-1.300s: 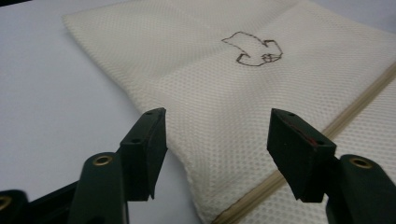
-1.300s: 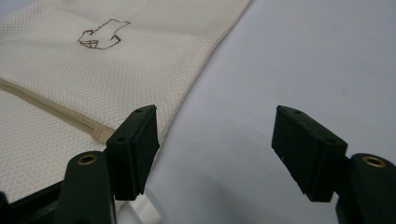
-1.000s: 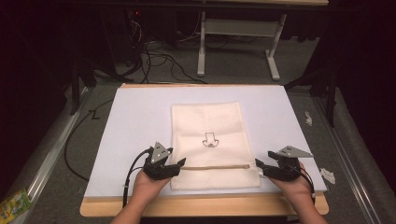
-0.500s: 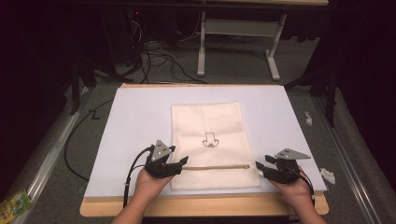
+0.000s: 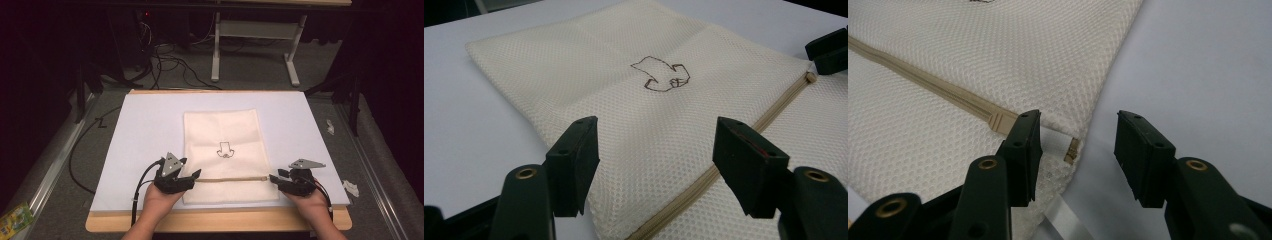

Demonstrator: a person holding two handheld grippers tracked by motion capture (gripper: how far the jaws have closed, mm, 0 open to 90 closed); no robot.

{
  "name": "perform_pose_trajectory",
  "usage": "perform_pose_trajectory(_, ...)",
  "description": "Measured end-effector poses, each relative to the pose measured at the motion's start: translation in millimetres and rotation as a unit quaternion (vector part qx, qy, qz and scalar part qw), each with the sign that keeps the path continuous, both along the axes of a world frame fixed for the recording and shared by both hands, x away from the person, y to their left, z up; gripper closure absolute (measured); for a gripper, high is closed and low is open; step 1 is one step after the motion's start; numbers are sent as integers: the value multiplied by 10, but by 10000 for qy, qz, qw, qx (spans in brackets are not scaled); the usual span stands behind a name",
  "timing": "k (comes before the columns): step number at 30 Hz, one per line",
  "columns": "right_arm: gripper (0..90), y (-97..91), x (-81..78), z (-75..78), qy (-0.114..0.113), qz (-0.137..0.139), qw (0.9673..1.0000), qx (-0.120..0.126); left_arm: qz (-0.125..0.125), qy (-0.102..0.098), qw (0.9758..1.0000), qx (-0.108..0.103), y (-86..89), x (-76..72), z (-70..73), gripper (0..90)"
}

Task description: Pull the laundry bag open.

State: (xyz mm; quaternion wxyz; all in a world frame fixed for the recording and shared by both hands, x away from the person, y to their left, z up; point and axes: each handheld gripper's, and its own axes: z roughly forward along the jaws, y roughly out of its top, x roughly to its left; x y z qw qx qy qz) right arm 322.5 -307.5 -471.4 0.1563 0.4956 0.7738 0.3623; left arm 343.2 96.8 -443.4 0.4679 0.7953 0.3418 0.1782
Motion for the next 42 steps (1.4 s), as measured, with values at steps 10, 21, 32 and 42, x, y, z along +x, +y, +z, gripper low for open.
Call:
perform_pose_trajectory(10,632,31,-14,-39,64,165,9998,-13,-89,123,9999,59,-70,27,-51,352)
perform_pose_trajectory(21,630,48,25,7,29,51,10000,1,-139,138,9998,59,-91,32,-41,357)
perform_pose_trajectory(32,695,113,6,-26,111,64,9999,-102,-134,88,9998,118,-98,34,-43,351)
perform_pose_trajectory(42,808,146,2,-26,20,226,9995,-238,-214,110,9997,70,-113,49,-53,345)
